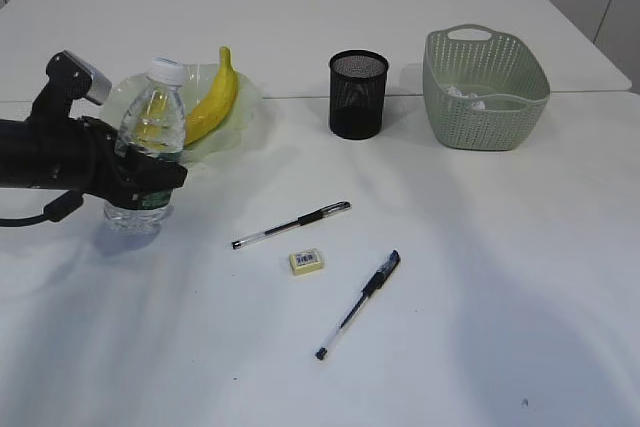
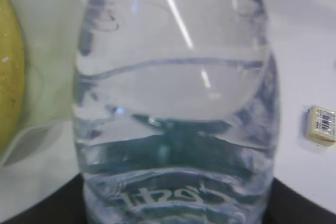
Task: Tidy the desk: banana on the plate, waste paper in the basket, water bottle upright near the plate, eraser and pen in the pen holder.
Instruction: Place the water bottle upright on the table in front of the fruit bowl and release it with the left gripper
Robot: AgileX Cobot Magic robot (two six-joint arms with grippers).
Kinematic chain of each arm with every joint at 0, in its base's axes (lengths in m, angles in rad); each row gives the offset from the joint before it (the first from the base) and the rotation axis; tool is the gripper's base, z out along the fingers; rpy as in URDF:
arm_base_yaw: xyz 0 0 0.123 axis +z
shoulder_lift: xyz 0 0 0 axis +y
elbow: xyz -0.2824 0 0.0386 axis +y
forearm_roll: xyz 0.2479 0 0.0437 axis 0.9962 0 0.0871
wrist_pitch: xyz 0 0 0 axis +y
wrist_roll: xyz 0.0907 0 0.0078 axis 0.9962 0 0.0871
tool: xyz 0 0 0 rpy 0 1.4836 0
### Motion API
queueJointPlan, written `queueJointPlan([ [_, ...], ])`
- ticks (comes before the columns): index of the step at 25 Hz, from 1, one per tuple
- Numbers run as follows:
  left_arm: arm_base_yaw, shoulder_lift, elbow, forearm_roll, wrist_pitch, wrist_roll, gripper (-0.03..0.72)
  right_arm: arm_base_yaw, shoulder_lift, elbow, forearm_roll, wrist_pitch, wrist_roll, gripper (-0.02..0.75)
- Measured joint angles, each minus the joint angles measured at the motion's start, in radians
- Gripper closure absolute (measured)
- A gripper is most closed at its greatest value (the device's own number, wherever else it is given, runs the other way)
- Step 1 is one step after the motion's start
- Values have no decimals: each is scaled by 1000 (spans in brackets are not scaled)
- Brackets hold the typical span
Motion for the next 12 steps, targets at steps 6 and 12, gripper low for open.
queueJointPlan([
  [6, 0, 44, -5, -2, 15, 19, 324, 0, 0, 0, 0, -6, 0, 166],
  [12, 0, 84, -57, -2, 44, 25, 324, 0, 0, 0, -2, -19, 0, 166],
])
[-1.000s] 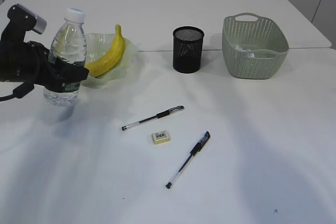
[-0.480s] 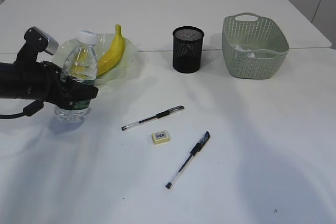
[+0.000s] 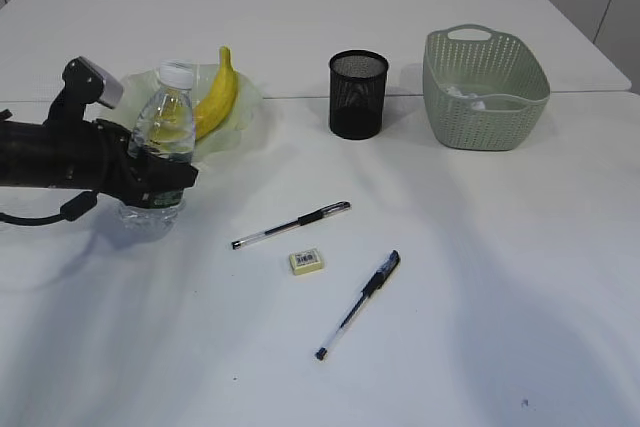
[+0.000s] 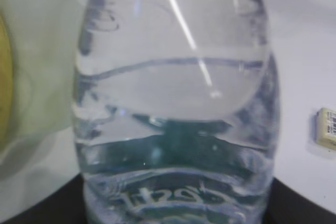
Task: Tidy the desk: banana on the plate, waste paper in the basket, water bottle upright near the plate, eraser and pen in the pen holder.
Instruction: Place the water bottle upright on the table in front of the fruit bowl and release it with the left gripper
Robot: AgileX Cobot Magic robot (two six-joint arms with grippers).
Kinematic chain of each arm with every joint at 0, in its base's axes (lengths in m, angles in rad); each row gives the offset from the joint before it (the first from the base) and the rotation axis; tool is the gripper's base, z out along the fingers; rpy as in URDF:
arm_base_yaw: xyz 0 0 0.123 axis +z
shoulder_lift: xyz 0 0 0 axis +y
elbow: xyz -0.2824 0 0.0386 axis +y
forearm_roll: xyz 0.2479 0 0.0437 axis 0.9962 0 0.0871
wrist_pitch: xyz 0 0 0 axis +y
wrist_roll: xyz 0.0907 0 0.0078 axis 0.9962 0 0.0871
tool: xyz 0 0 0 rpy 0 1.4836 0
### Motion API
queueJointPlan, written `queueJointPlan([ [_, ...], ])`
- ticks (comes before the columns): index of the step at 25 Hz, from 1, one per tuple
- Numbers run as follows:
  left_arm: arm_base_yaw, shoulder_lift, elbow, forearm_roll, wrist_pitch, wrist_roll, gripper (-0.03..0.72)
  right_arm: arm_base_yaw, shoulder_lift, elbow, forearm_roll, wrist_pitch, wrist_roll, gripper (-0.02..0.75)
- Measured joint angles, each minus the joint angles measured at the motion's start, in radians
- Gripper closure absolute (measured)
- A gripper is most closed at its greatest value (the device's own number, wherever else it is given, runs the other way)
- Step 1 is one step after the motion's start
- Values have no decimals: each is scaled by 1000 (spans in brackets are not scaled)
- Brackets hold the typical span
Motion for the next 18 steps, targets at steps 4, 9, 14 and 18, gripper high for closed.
queueJointPlan([
  [4, 0, 23, -38, 0, 22, 2, 324, 0, 0, 0, 0, -2, 0, 166],
  [9, 0, 74, -79, 0, 55, 2, 324, 0, 0, 0, 0, -7, -4, 166],
  [14, 0, 101, -93, 0, 72, 9, 324, 0, 0, 0, 0, -13, -12, 166],
  [18, 0, 119, -93, -1, 80, 29, 324, 0, 0, 0, 0, -24, -12, 166],
])
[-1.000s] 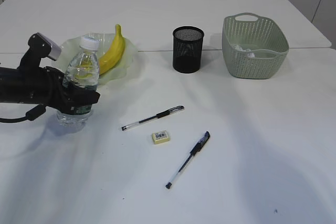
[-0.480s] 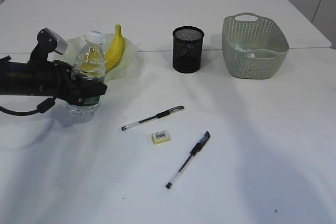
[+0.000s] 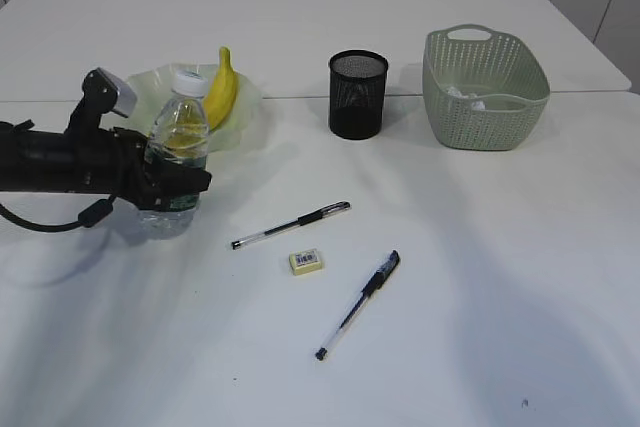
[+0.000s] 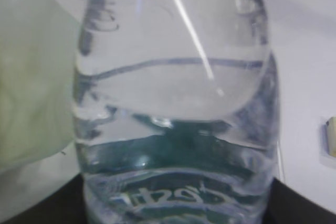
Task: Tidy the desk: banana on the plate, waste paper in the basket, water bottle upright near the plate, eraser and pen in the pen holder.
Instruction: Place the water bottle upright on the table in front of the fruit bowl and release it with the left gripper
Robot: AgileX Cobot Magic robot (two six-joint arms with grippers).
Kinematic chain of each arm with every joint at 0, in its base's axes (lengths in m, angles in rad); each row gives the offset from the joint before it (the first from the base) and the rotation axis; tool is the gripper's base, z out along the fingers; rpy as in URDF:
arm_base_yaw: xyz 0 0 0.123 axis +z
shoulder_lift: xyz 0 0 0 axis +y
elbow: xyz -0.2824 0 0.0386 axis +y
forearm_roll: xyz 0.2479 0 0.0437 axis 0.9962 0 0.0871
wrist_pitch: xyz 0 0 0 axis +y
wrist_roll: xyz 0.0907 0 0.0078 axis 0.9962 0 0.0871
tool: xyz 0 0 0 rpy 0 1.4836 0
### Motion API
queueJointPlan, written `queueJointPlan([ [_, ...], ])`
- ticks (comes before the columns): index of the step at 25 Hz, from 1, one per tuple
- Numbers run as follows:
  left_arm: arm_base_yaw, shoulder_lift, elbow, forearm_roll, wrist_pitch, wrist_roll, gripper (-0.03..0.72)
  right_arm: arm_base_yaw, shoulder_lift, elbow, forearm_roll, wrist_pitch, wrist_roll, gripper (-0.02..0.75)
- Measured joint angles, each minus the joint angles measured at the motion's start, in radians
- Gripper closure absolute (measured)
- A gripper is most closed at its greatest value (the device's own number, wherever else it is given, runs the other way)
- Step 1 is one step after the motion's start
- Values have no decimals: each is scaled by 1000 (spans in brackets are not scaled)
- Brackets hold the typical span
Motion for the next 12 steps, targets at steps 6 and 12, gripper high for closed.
queueJointPlan([
  [6, 0, 37, -34, 0, 55, 22, 324, 0, 0, 0, -16, -2, -2, 166],
  [12, 0, 60, -87, 0, 59, 25, 324, 0, 0, 0, -39, -2, -4, 166],
])
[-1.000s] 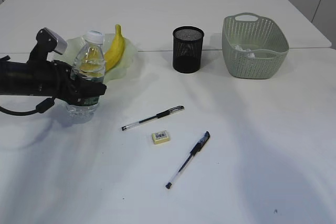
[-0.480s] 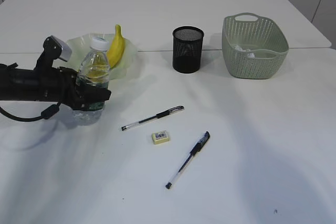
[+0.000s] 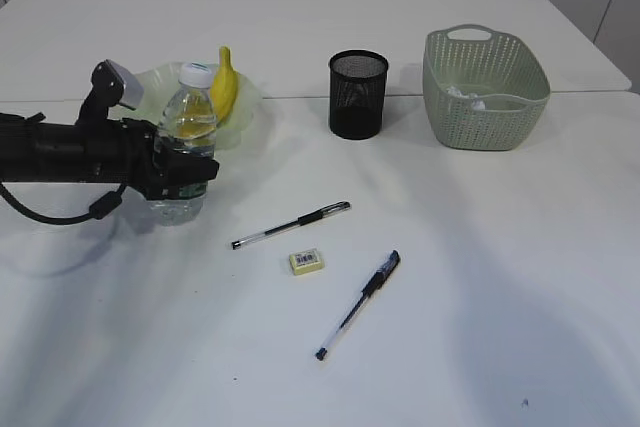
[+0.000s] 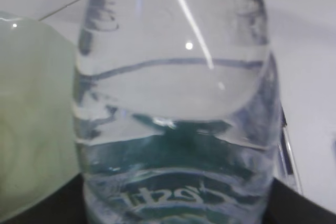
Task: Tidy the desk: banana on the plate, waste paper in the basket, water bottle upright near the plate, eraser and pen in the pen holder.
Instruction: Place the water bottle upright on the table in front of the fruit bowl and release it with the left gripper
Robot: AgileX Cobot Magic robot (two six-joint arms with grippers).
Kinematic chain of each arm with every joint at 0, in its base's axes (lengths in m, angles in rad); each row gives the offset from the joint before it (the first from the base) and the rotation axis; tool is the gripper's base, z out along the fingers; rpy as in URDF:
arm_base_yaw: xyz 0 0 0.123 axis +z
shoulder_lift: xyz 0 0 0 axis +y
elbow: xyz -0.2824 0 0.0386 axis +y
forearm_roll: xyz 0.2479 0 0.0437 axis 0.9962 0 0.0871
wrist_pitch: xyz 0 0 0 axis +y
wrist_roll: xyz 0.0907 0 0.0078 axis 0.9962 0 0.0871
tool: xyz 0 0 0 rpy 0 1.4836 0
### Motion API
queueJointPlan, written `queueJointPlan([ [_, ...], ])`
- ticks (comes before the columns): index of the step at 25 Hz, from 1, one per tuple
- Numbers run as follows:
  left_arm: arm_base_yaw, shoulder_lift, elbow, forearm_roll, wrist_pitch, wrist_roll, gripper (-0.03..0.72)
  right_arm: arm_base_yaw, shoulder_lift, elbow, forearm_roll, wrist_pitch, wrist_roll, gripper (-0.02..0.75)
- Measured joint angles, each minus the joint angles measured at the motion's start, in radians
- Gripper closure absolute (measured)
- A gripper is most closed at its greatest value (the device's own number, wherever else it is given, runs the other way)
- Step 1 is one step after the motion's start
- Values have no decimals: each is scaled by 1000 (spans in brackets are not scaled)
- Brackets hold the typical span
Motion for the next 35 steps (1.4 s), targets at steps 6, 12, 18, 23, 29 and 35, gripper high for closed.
queueJointPlan([
  [6, 0, 1, -4, 0, 0, 2, 324, 0, 0, 0, -4, 0, 0, 166],
  [12, 0, 1, -4, 0, 0, 2, 324, 0, 0, 0, -4, 0, 0, 166],
  [18, 0, 16, -14, 0, 8, 67, 324, 0, 0, 0, -4, 0, 0, 165],
  [23, 0, 81, -73, -2, 102, 84, 324, 0, 0, 0, -6, -2, 0, 166],
  [29, 0, 144, -133, -4, 190, 86, 324, 0, 0, 0, -16, -2, 0, 166],
  [35, 0, 165, -181, 5, 201, 90, 324, 0, 0, 0, -33, -2, -2, 166],
])
